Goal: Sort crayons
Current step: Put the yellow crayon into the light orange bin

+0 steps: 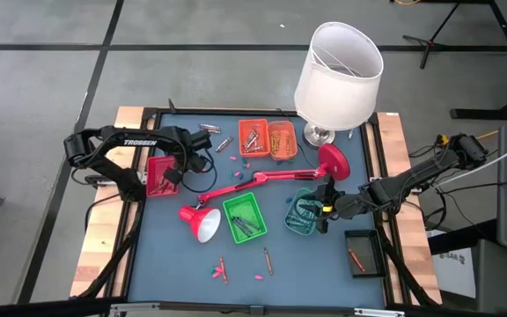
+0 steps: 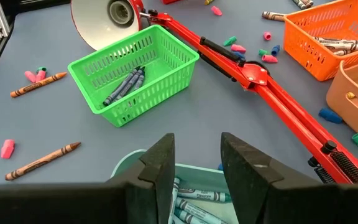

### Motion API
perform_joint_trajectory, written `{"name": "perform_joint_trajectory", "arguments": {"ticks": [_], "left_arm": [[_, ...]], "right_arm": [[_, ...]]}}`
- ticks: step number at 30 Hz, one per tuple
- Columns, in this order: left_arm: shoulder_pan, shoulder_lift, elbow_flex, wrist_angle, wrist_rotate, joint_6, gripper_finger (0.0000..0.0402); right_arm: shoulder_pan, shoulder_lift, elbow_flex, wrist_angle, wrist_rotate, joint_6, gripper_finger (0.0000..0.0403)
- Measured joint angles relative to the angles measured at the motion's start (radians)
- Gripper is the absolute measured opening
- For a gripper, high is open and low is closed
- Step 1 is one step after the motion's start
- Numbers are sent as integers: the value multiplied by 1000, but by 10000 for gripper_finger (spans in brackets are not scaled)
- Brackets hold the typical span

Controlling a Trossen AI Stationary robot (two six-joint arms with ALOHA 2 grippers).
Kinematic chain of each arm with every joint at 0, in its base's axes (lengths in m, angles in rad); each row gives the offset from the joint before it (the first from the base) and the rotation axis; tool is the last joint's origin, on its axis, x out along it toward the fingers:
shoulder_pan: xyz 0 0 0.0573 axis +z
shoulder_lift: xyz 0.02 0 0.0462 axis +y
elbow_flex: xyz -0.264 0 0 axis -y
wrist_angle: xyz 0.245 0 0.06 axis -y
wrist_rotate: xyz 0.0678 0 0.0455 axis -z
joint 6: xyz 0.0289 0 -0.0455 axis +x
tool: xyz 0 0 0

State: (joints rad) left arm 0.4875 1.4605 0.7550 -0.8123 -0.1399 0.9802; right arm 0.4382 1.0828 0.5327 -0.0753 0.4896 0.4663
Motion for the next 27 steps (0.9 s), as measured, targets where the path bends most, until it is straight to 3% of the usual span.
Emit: {"name": "perform_joint_trajectory", "arguments": {"ticks": [19,27], "left_arm": [[0,0,-2,-1,34,51,71],[0,0,-76,62,35,50,71]], "right_arm": [[0,0,0,0,0,0,127],[0,0,0,0,0,0,127]]}}
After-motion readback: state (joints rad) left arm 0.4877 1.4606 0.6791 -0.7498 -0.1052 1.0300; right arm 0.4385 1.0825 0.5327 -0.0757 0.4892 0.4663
